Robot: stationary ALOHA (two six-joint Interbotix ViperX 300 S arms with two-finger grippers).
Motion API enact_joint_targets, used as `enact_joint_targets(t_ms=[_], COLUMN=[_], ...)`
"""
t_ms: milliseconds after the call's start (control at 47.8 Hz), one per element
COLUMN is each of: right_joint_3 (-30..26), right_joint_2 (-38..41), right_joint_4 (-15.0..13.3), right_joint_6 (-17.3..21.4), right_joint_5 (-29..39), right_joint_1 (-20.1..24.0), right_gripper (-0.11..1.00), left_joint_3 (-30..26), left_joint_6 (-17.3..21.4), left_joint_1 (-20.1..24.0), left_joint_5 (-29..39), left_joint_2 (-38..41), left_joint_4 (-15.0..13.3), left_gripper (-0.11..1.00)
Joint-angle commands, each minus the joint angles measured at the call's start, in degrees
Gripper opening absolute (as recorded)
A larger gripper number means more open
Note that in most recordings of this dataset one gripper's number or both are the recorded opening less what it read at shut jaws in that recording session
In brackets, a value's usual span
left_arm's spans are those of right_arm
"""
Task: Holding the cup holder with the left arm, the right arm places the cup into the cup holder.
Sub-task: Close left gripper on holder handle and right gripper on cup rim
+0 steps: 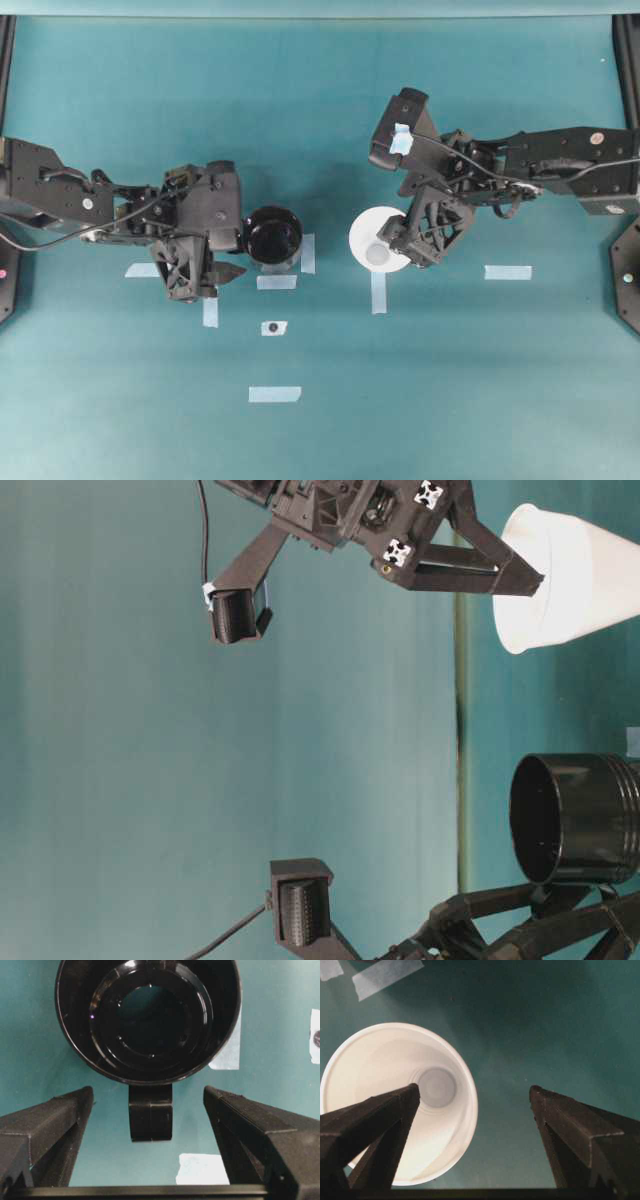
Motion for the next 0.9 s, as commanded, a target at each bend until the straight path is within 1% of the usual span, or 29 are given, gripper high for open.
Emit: enact_joint_targets(t_ms=[0, 544, 878], right_joint_3=[-1.4, -1.4, -1.5], right_joint_2=[-0.7, -0.6, 1.8], right_joint_4=[0.0, -0.1, 0.0], right_joint_6=[0.4, 0.3, 0.4], right_joint_5=[-0.4, 0.0, -0.3], right_joint_1=[-0.1, -0.1, -0.2], right_gripper=[1.0, 1.0, 1.0], left_joint_3=[-1.2, -1.2, -1.2], left_joint_6=[-0.1, -0.1, -0.1], left_joint_1=[0.1, 0.2, 0.2], left_joint_5=[-0.3, -0.2, -0.2], left_joint_2=[-0.7, -1.0, -0.9], left_joint_4=[0.2, 0.2, 0.2], left_gripper=[0.96, 0.96, 0.96])
